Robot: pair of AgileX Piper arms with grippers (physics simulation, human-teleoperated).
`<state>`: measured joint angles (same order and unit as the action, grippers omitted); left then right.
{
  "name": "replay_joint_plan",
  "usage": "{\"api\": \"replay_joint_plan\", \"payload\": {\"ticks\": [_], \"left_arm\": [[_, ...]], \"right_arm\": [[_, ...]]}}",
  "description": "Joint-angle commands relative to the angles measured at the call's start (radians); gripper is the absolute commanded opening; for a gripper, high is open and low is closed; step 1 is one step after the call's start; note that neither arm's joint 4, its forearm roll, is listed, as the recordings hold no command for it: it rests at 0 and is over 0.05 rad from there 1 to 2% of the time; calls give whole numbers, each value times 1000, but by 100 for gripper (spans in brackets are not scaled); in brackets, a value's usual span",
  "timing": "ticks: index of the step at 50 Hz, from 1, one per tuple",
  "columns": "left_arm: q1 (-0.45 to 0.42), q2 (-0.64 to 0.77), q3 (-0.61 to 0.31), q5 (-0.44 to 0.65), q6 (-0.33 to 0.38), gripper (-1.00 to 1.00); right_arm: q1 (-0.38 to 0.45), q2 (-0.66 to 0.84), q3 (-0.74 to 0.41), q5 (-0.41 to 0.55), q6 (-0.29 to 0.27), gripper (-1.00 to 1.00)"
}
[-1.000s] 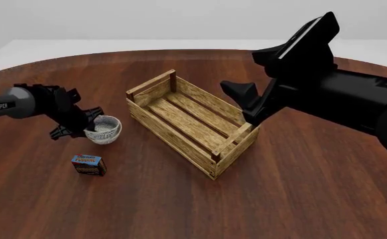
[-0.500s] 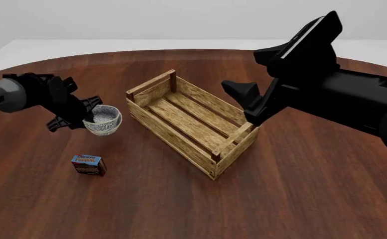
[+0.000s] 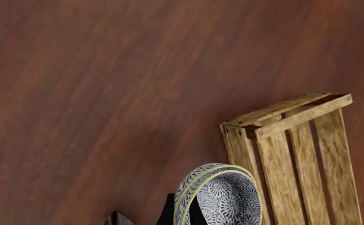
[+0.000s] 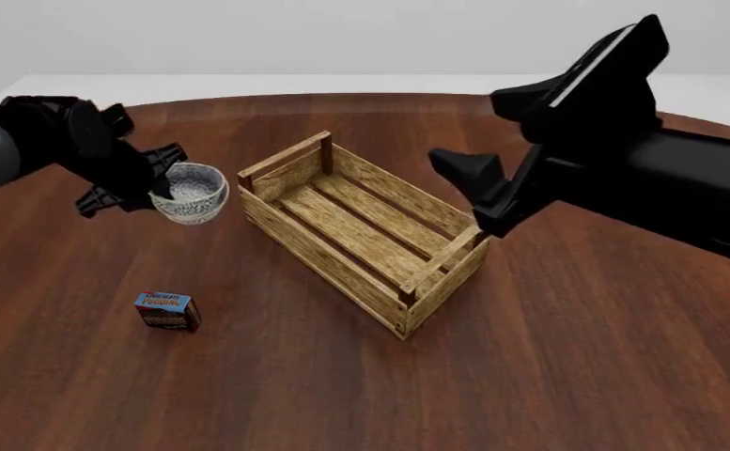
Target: Stack the right bowl on the left bowl and place them in the tray.
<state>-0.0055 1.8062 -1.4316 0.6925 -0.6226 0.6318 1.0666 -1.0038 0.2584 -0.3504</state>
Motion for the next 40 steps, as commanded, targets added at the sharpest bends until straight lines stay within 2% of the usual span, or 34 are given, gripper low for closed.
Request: {"api": "replay_joint_plan", "payload": {"ticks": [1,9,37,40], "left_arm": [[-33,-80,-2,24,-38,-100],[-34,-90,-40,60,-35,-100],[-50,-100,-41,57,-39,-100],[-43,-78,-59,66,-23,-100]], "right_arm": [[-2,-9,2,4,-2,100],[-5,-16,2,7,-3,100],[-5,-18,2,8,-3,100],[-7,-18,2,9,-4,100]]}}
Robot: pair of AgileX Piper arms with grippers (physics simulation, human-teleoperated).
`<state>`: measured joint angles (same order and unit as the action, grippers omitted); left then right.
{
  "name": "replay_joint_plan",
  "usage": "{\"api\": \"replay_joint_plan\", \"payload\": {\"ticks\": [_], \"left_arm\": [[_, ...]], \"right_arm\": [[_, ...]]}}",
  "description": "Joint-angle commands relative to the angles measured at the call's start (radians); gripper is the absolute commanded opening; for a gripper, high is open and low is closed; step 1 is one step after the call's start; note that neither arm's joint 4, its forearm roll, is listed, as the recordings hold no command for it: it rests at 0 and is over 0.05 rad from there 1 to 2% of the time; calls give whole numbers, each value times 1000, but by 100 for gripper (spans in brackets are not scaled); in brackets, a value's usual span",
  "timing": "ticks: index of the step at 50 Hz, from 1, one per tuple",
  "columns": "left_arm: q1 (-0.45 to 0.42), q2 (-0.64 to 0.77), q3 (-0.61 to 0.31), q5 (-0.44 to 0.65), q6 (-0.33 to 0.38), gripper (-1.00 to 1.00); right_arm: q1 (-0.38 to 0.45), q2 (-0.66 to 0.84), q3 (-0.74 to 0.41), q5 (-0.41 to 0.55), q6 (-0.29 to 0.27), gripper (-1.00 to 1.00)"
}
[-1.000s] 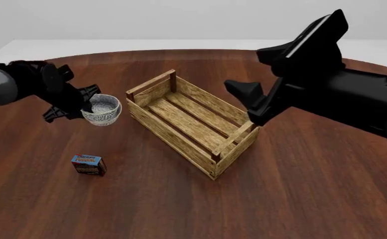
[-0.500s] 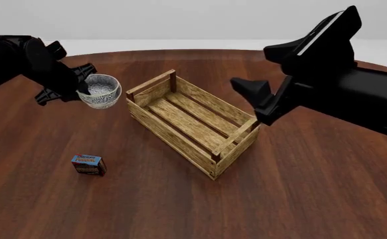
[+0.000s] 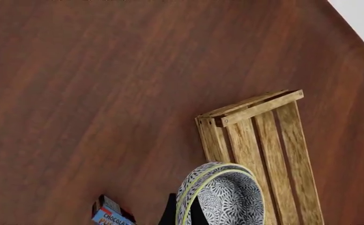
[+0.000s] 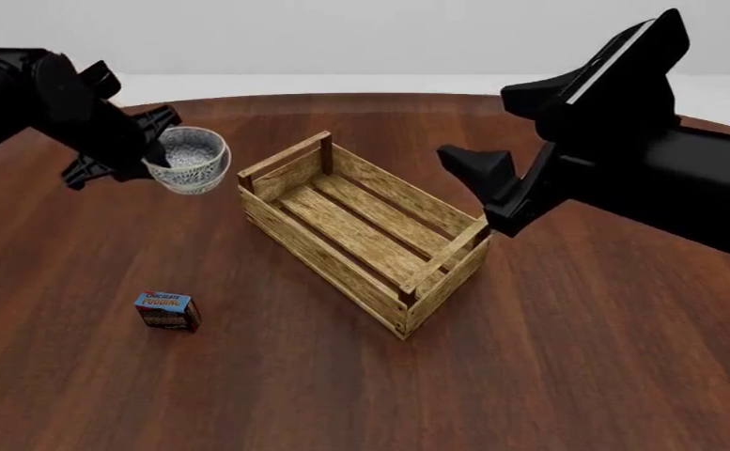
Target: Stack the right bowl on the left bowl and place them in the tray.
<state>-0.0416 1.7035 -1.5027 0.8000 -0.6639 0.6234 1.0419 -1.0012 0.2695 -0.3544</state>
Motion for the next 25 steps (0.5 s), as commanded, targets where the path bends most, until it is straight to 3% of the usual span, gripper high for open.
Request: {"api": "replay_joint_plan", "payload": {"ticks": [1,17,25], "left_arm": [[-10,31,6,-39,20,-100],[-37,140,-206,73,41,-100],[-64,234,-367,144,48,-100]], "right_arm": [[2,5,-1,0,1,100],[-21,-36,-3,23,-7,100],[-31,-58,-4,34,-7,100]]}}
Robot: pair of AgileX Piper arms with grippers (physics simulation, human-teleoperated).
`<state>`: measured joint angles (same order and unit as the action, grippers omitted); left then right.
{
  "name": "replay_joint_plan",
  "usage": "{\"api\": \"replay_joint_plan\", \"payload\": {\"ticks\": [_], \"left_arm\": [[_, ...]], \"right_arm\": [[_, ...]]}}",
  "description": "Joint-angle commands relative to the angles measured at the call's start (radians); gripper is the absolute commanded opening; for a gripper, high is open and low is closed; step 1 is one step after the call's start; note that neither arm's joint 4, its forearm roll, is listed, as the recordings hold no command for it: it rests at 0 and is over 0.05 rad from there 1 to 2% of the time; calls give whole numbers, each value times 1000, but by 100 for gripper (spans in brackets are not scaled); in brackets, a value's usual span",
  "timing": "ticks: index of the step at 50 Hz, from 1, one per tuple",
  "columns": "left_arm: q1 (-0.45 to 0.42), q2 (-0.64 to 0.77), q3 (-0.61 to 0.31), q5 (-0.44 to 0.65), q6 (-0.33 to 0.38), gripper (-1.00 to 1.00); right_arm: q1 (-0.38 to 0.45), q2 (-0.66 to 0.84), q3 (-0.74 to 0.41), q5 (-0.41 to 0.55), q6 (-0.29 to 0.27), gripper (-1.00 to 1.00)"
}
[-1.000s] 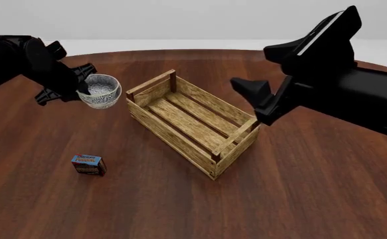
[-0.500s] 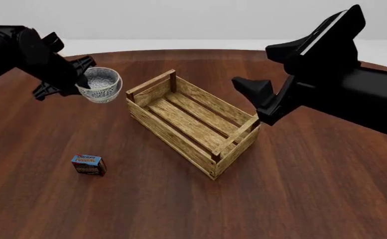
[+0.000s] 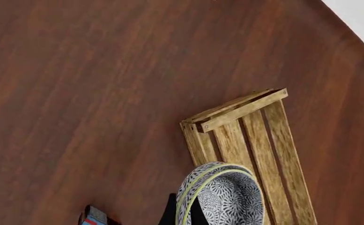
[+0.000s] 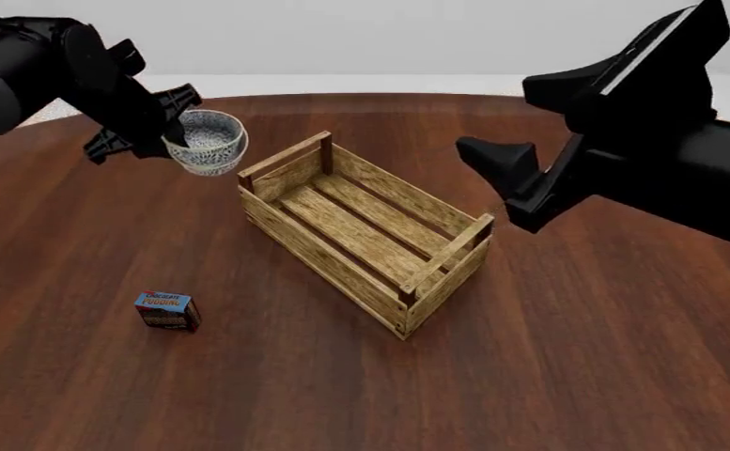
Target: Stack the right bowl on the left bowl and place them in the tray.
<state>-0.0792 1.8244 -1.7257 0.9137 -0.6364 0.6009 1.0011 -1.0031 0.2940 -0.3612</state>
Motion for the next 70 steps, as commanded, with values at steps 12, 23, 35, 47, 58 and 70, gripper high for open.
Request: {"api": "replay_joint_plan", "payload": {"ticks": [12,23,35,47,58,70], "left_arm": [[-97,280,-407,148,-4,-100],[-139,467,-730,298,9,-100],[-181,523,-782,306,12,-100],[-235,583,-831,306,-1,-100],[-269,611,-851,306,-6,-100],[-292,672,-896,306,-26,-100]], "right_arm": [[-16,-21,-1,10,1,100],[-34,-33,-2,18,0,100],[-51,-48,-5,26,2,100],[-68,-78,-8,41,4,100],[-72,-98,-9,51,4,100],[-76,-118,-10,62,4,100]]}}
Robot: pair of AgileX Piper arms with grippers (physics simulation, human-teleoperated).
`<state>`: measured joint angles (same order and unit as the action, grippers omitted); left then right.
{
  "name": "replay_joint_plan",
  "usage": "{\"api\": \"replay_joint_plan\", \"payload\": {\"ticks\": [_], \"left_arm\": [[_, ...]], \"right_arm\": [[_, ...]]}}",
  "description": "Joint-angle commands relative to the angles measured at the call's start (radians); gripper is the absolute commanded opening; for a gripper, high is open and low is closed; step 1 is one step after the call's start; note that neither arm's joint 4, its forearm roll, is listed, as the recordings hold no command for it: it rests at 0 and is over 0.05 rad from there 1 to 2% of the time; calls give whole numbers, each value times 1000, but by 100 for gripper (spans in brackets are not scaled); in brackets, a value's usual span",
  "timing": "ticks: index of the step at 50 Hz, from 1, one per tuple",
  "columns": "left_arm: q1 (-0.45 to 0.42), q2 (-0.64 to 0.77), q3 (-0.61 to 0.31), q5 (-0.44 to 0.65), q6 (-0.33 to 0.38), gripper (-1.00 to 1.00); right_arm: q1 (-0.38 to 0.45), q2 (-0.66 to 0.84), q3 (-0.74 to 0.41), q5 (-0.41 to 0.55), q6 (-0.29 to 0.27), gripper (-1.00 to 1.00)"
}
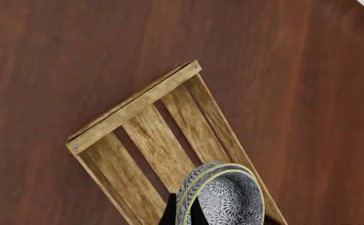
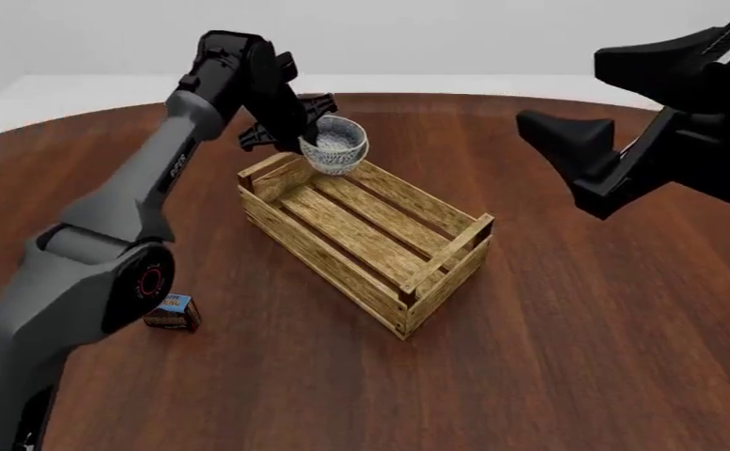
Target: Stack the right bowl on the left bowl and place them in the tray.
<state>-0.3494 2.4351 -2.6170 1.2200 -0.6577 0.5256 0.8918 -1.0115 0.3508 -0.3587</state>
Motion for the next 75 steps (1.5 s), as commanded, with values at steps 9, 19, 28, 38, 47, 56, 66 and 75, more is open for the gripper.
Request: {"api": "replay_joint_plan", "payload": {"ticks": [9,19,28,38,47,56,66,75], "left_arm": [[-32,105,-30,0,-19,-100],[-50,141,-39,0,-31,-100],[-65,176,-44,-1,-42,-100],[-72,204,-41,-1,-37,-100],[-78,220,-38,-1,-32,-100],[-82,240,-33,-1,-20,-100],[-84,249,-26,0,-11,-100],[-82,262,-25,0,-2,-100]], "right_arm": [[-2,-17,-2,10,1,100],[-5,-28,-5,16,2,100],[-4,-29,-4,16,3,100],[-1,-24,-4,13,2,100],[-1,-24,-3,13,1,100],[-2,-24,-3,14,1,100],[-3,-23,-5,16,0,100],[-4,-25,-5,17,0,100]]}}
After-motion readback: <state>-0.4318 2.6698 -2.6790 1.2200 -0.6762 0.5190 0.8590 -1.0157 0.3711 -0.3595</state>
